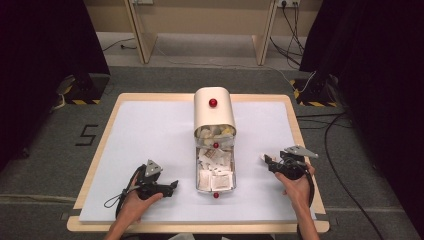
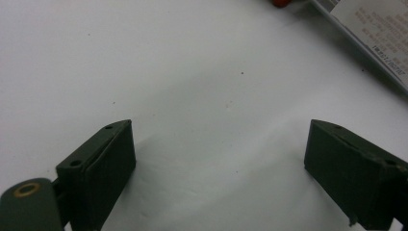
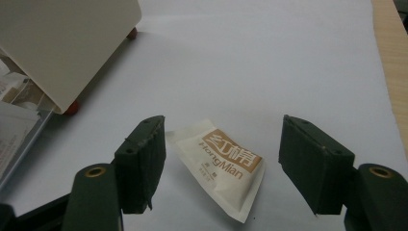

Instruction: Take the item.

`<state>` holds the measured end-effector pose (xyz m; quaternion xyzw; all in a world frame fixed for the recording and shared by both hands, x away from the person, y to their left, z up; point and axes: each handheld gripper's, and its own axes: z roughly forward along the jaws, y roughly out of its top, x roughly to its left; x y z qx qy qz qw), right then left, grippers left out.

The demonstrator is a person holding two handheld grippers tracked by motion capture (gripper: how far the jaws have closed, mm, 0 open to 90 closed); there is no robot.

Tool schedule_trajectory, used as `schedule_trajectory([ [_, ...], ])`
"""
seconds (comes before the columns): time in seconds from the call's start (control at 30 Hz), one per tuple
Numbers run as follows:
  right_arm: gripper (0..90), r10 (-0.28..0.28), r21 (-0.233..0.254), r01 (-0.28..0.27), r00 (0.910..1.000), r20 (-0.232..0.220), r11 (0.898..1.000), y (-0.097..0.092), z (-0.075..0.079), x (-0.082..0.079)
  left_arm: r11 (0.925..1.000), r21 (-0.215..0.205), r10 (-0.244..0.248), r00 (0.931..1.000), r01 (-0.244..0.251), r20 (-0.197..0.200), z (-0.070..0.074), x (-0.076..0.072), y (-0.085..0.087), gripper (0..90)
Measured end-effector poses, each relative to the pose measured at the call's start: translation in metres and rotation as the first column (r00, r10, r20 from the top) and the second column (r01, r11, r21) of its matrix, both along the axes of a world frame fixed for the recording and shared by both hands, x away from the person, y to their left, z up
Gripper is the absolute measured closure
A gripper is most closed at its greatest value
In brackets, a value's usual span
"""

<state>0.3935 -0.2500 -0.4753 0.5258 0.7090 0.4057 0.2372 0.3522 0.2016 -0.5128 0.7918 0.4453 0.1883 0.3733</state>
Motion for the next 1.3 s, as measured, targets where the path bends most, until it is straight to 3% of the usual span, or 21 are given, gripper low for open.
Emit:
schedule_trajectory([
  [0.87,28.8,0.021,0.005,-0.021,0.9996,-0.019,1.0,-0.007,0.004,-0.02,1.0,-0.001,0.0,1.0,0.0,0.0,0.0,0.0,0.0,10.2],
  [1.3,23.1,0.04,-0.025,-0.041,0.9985,-0.037,0.999,-0.009,0.0,-0.032,1.0,0.0,0.0,1.0,0.0,-0.001,0.0,0.0,0.0,10.2],
])
